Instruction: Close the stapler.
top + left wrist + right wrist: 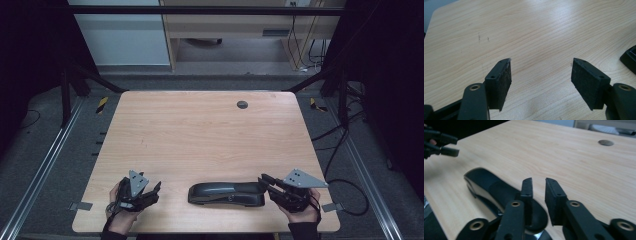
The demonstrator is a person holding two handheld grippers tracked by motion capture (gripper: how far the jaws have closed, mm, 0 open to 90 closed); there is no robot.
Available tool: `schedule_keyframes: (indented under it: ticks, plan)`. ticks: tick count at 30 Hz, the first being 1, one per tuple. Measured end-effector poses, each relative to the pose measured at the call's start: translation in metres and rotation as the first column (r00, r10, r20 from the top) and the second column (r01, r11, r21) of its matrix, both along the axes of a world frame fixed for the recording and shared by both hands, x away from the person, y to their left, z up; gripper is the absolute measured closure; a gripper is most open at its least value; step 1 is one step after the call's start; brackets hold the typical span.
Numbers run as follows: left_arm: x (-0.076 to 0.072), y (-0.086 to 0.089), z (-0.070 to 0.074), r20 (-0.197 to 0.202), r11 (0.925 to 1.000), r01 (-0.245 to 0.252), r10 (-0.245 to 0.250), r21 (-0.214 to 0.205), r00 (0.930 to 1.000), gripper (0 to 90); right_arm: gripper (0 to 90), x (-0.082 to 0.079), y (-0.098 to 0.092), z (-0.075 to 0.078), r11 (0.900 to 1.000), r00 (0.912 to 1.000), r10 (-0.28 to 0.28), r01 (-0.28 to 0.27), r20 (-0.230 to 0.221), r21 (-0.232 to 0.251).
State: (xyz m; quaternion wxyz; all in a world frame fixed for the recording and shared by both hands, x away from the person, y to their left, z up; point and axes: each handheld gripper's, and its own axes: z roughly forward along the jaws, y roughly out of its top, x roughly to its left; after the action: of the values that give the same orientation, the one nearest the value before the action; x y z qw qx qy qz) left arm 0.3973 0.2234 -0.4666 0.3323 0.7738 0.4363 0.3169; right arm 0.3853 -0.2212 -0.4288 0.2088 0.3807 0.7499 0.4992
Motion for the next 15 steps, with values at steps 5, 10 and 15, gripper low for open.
schedule_keyframes:
  ticks: [5, 10, 15]
  plan:
    - [0.001, 0.002, -0.001, -0.004, 0.9997, 0.011, -0.011, -0.021, 0.9999, 29.5, 47.3, 0.005, -0.016, -0.002, 0.9931, 0.9926, -0.117, 0.117, 0.034, 0.009]
    - [0.002, 0.004, -0.002, -0.006, 0.9993, 0.009, -0.009, -0.038, 0.9999, 26.1, 35.3, 0.012, -0.036, -0.014, 0.9741, 0.9742, -0.225, 0.225, -0.012, 0.018]
    - [0.005, 0.007, -0.003, -0.014, 0.9985, 0.008, -0.009, -0.054, 0.9999, 22.7, 30.4, 0.018, -0.049, -0.025, 0.9637, 0.9621, -0.267, 0.267, -0.057, 0.002]
